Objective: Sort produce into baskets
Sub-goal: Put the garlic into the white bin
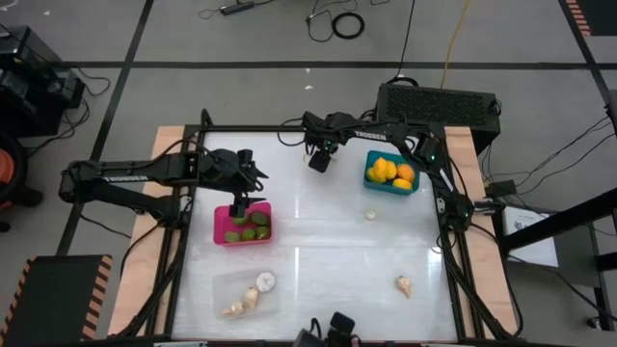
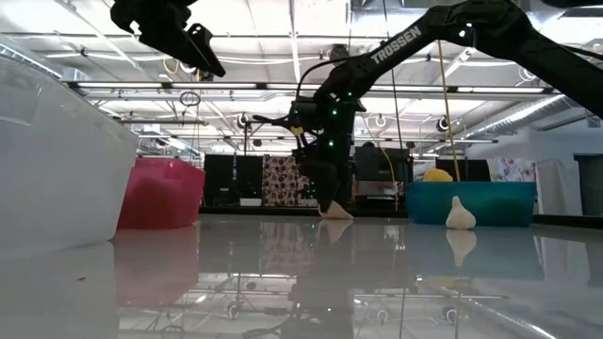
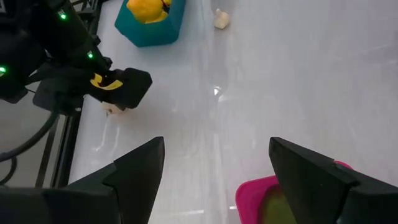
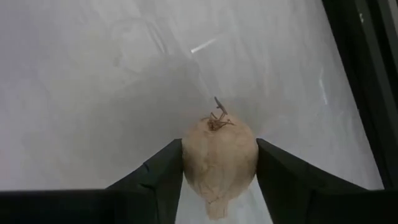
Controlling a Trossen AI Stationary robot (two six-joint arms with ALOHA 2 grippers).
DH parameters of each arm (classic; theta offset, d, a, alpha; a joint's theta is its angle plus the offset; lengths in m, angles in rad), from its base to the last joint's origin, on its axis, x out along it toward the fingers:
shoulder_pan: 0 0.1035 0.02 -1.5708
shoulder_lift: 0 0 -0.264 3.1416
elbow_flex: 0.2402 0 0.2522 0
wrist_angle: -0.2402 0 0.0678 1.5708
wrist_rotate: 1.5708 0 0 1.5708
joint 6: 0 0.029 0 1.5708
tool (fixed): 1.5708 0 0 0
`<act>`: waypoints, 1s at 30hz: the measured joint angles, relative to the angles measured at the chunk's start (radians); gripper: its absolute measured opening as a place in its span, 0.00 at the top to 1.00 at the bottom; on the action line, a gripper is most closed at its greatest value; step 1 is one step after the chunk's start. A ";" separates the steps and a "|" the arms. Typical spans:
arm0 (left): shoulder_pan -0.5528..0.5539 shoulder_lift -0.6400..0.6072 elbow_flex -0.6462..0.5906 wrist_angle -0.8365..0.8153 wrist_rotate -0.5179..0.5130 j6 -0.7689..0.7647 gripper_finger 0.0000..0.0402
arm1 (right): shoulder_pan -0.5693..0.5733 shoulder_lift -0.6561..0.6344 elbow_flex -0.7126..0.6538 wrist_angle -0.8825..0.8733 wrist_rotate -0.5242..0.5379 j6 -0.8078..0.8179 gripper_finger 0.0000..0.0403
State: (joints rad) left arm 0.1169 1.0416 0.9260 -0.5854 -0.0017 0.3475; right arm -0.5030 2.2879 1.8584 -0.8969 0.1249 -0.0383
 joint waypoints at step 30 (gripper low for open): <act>0.001 0.000 0.000 -0.052 0.030 -0.003 0.26 | 0.505 -0.146 -0.001 0.255 -0.650 -0.015 0.67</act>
State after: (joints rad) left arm 0.1177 1.0416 0.9260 -0.6373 0.0283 0.3447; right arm 0.0017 2.1418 1.8576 -0.6414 -0.5251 -0.0534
